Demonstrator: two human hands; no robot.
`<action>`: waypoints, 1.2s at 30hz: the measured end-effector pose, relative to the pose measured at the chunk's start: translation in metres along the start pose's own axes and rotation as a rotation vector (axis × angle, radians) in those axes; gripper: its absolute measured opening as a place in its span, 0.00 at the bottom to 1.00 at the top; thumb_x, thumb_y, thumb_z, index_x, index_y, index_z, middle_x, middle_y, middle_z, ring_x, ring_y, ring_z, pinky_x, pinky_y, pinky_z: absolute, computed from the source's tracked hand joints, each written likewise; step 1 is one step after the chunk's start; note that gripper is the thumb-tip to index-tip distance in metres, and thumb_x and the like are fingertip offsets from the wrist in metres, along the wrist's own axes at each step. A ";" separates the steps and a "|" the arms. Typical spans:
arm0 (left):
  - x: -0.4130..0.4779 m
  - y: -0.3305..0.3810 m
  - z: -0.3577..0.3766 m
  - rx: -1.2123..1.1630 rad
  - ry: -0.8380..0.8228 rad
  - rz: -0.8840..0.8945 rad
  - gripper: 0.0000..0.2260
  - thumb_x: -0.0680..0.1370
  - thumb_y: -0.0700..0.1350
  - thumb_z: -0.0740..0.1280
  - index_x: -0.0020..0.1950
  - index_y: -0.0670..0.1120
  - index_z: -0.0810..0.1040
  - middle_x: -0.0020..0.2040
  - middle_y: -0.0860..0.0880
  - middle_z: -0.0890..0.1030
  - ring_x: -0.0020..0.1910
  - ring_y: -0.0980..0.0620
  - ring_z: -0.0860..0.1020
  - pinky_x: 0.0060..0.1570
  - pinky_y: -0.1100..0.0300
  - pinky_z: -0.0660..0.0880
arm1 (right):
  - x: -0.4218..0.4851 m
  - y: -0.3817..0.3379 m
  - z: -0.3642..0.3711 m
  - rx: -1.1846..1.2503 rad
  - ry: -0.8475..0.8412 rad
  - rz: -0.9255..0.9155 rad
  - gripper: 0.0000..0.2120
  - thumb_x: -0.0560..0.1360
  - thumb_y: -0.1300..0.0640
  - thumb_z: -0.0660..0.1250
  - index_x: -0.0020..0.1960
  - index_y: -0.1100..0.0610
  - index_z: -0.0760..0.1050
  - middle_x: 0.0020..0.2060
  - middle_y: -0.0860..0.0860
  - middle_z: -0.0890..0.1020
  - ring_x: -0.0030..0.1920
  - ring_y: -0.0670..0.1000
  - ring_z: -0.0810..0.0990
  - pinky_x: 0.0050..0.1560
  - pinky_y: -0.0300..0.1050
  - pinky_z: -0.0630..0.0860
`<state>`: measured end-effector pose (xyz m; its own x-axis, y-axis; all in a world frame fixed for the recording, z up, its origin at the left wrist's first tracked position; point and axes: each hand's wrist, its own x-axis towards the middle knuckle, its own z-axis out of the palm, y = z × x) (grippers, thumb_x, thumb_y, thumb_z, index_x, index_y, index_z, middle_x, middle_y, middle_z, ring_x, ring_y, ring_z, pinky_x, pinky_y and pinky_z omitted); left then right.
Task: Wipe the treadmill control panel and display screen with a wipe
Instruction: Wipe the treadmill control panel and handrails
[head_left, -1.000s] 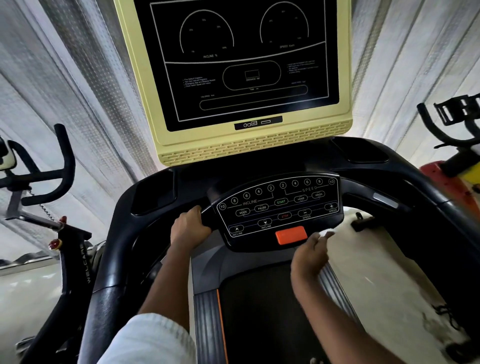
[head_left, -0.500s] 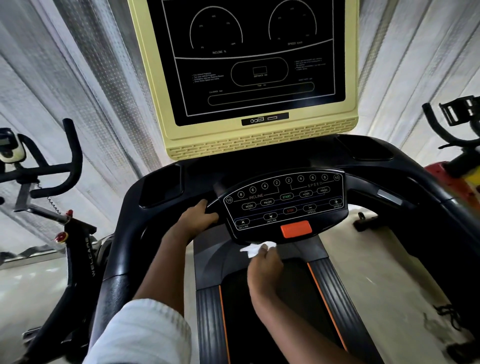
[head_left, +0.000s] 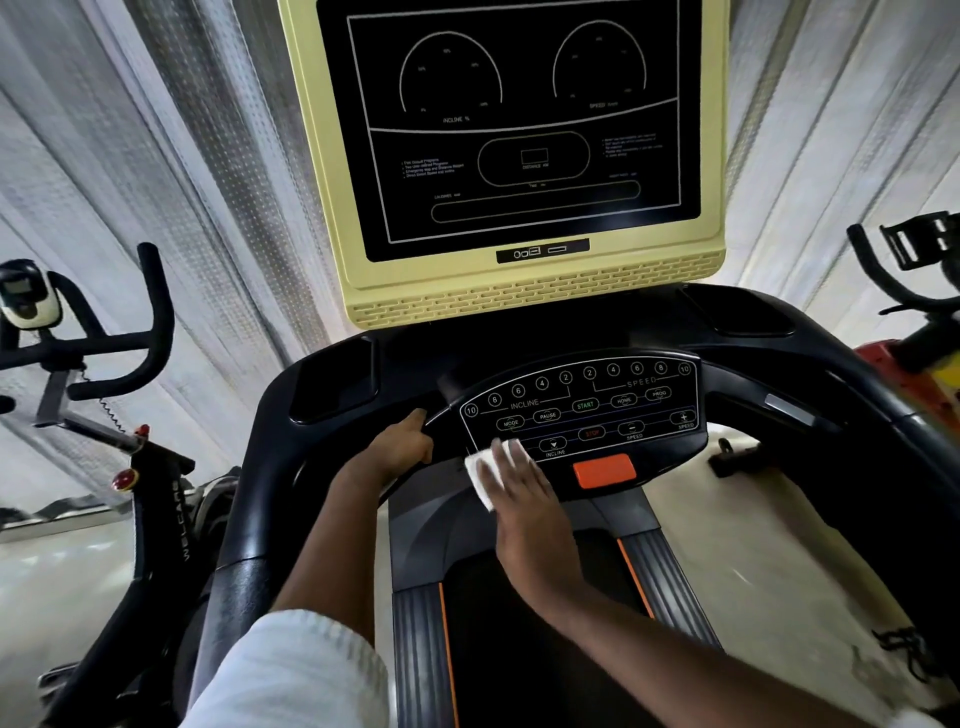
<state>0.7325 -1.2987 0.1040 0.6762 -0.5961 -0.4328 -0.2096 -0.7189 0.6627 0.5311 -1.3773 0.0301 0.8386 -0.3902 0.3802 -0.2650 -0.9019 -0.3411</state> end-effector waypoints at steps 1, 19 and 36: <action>0.000 0.000 -0.001 0.008 0.002 0.000 0.31 0.63 0.41 0.64 0.67 0.49 0.69 0.45 0.42 0.77 0.42 0.46 0.75 0.42 0.55 0.71 | -0.005 0.008 0.006 -0.059 -0.059 -0.060 0.35 0.74 0.68 0.56 0.79 0.53 0.59 0.80 0.52 0.57 0.81 0.51 0.47 0.78 0.51 0.57; 0.016 -0.003 0.004 0.074 0.078 0.126 0.21 0.69 0.44 0.76 0.59 0.50 0.75 0.49 0.52 0.79 0.51 0.51 0.78 0.48 0.59 0.72 | 0.155 0.007 -0.019 -0.228 -0.169 -0.222 0.26 0.82 0.44 0.50 0.60 0.59 0.79 0.58 0.58 0.81 0.61 0.58 0.77 0.68 0.54 0.70; 0.020 0.008 0.014 0.298 0.194 0.013 0.16 0.64 0.45 0.77 0.47 0.50 0.75 0.45 0.47 0.81 0.47 0.44 0.81 0.44 0.54 0.79 | 0.161 0.050 -0.041 -0.265 -0.178 -0.047 0.36 0.81 0.36 0.41 0.66 0.60 0.75 0.64 0.57 0.79 0.66 0.57 0.75 0.68 0.54 0.69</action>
<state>0.7345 -1.3214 0.0915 0.7879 -0.5472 -0.2825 -0.3962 -0.8016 0.4478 0.6334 -1.4933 0.1099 0.9167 -0.3294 0.2261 -0.3190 -0.9442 -0.0822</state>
